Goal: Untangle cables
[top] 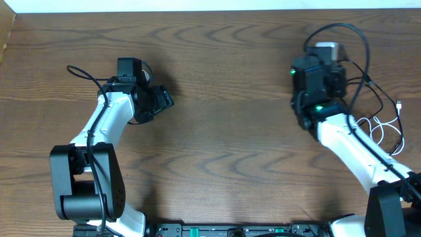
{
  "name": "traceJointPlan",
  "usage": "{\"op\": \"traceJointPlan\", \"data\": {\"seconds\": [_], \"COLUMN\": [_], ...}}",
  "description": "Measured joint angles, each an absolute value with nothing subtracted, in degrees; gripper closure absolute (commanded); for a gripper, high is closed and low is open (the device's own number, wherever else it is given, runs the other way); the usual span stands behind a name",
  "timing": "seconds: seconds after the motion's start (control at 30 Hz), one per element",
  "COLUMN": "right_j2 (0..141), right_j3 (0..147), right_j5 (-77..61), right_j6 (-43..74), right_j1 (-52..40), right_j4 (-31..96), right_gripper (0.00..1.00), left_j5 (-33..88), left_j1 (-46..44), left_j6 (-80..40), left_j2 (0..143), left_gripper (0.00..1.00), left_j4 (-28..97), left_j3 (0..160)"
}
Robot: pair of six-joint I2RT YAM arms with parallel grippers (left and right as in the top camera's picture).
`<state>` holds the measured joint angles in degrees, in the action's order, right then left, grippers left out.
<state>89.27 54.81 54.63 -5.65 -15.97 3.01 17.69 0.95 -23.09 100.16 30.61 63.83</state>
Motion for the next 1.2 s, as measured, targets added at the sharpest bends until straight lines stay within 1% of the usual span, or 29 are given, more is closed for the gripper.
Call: {"op": "traceJointPlan", "data": {"seconds": [0.03,0.07,0.13,0.17,0.2,0.23,0.27,0.33,0.43,0.5,0.73,0.77,0.97,1.2], "right_j2": [89.3,89.3,89.3,89.3,89.3,89.3,89.3,89.3,89.3,89.3,89.3,89.3,89.3,89.3], "right_j3": [54.8,54.8,54.8,54.8,54.8,54.8,54.8,54.8,54.8,54.8,54.8,54.8,54.8,54.8], "right_j5": [54.8,54.7,53.8,52.5,50.9,48.8,45.9,39.9,30.1,23.4,5.3,3.5,-0.6,-1.8], "right_j6": [-5.5,-5.0,-3.6,-2.6,-1.6,-0.2,1.2,3.0,5.0,5.8,7.0,7.1,7.2,7.2], "right_j1": [-14.7,-13.3,-10.8,-9.4,-8.1,-6.9,-5.7,-3.5,-0.9,0.0,0.3,0.3,0.1,0.1], "right_j4": [4.4,6.2,8.7,10.2,11.3,12.4,13.5,14.7,15.3,16.3,25.7,26.8,28.5,29.0], "right_gripper": [0.99,0.95,0.67,0.39,0.26,0.16,0.11,0.05,0.04,0.01,0.01,0.01,0.01,0.01], "left_j5": [17.7,17.7,17.7,17.7,17.7,17.7,17.7,17.7,17.7,17.7,17.7,17.7,17.7,17.7], "left_j1": [1.0,1.0,1.0,1.0,1.0,1.0,1.0,1.0,1.0,1.0,1.0,1.0,1.0,0.8], "left_j6": [-23.1,-23.1,-23.1,-23.1,-23.1,-23.1,-23.1,-23.1,-23.1,-23.1,-23.1,-23.1,-22.9,-20.6], "left_j2": [100.2,100.2,100.2,100.1,100.2,100.2,100.2,100.1,100.1,100.2,100.2,100.1,100.2,100.2], "left_gripper": [0.23,0.23,0.23,0.23,0.23,0.23,0.23,0.23,0.23,0.23,0.22,0.19,0.18,0.18], "left_j4": [30.6,30.6,30.6,30.6,30.6,30.6,30.6,30.6,30.6,30.6,30.6,30.6,31.3,31.4], "left_j3": [63.8,63.8,63.8,63.8,63.8,63.8,63.8,63.8,63.8,63.8,63.8,63.8,63.8,63.8]}}
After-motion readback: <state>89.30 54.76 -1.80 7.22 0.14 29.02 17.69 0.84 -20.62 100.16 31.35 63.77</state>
